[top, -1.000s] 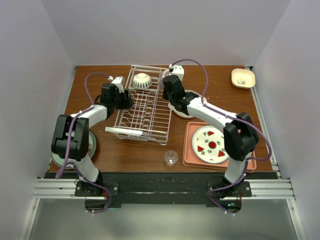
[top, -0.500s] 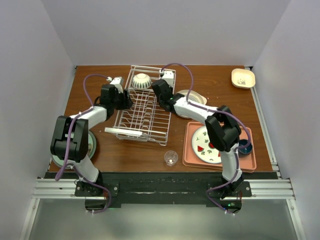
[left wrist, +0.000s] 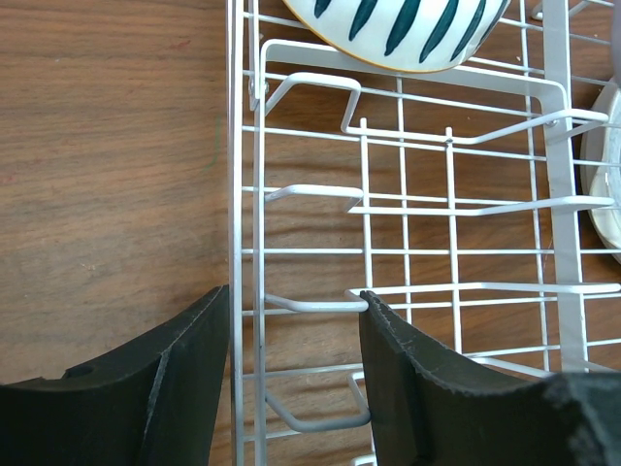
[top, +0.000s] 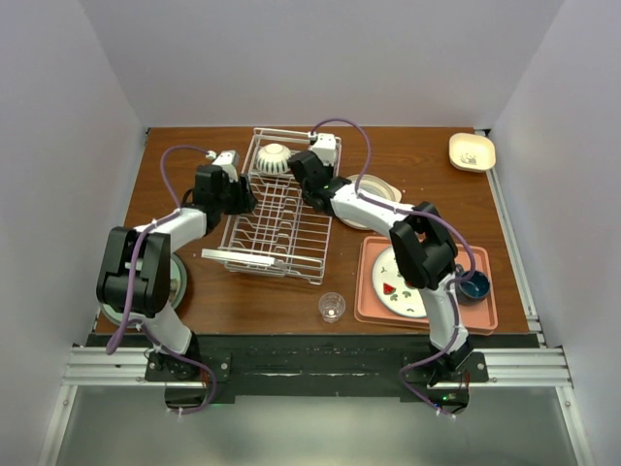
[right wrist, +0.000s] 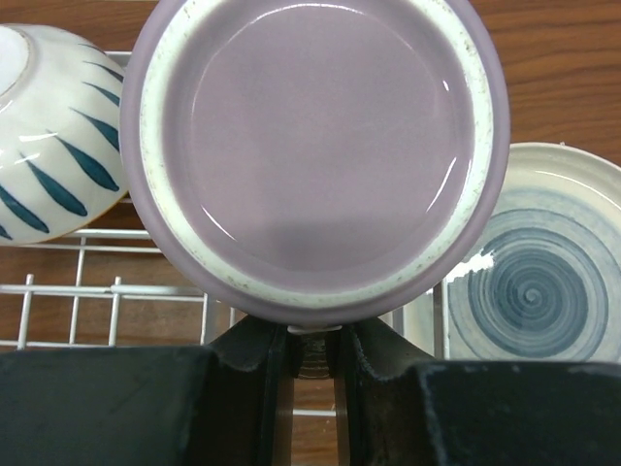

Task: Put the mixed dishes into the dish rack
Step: Place the cup upside down on the dish rack

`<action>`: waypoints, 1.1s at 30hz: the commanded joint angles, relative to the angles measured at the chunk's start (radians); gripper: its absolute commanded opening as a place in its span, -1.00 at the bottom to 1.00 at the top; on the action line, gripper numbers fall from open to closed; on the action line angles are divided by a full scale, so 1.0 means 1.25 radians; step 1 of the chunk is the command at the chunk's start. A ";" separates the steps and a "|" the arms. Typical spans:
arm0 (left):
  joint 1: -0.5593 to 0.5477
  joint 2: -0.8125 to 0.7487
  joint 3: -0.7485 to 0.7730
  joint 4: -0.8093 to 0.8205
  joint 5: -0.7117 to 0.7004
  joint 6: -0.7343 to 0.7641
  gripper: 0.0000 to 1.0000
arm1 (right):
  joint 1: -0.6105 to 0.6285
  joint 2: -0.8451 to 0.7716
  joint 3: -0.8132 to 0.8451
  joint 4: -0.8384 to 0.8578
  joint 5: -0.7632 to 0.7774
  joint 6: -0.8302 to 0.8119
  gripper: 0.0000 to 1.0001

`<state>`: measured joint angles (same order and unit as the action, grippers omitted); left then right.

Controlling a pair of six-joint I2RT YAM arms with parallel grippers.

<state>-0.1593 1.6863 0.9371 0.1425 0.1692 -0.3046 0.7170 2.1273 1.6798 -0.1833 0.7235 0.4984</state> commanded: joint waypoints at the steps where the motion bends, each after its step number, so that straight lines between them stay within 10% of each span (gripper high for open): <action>1: 0.002 -0.046 -0.010 0.025 0.045 -0.048 0.04 | -0.002 0.021 0.077 -0.002 0.064 0.041 -1.00; 15: 0.000 -0.052 -0.010 0.032 0.048 -0.061 0.11 | -0.013 0.097 0.143 -0.072 0.090 0.057 -1.00; 28: -0.009 -0.107 0.043 0.023 0.055 -0.067 1.00 | -0.061 0.091 0.180 -0.102 -0.052 0.049 -0.93; 33: -0.009 -0.140 0.060 0.011 0.052 -0.066 1.00 | -0.069 0.098 0.204 -0.122 -0.076 0.024 -0.81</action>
<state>-0.1650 1.5749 0.9585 0.1337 0.2131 -0.3813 0.6483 2.2692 1.8698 -0.3172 0.6319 0.5377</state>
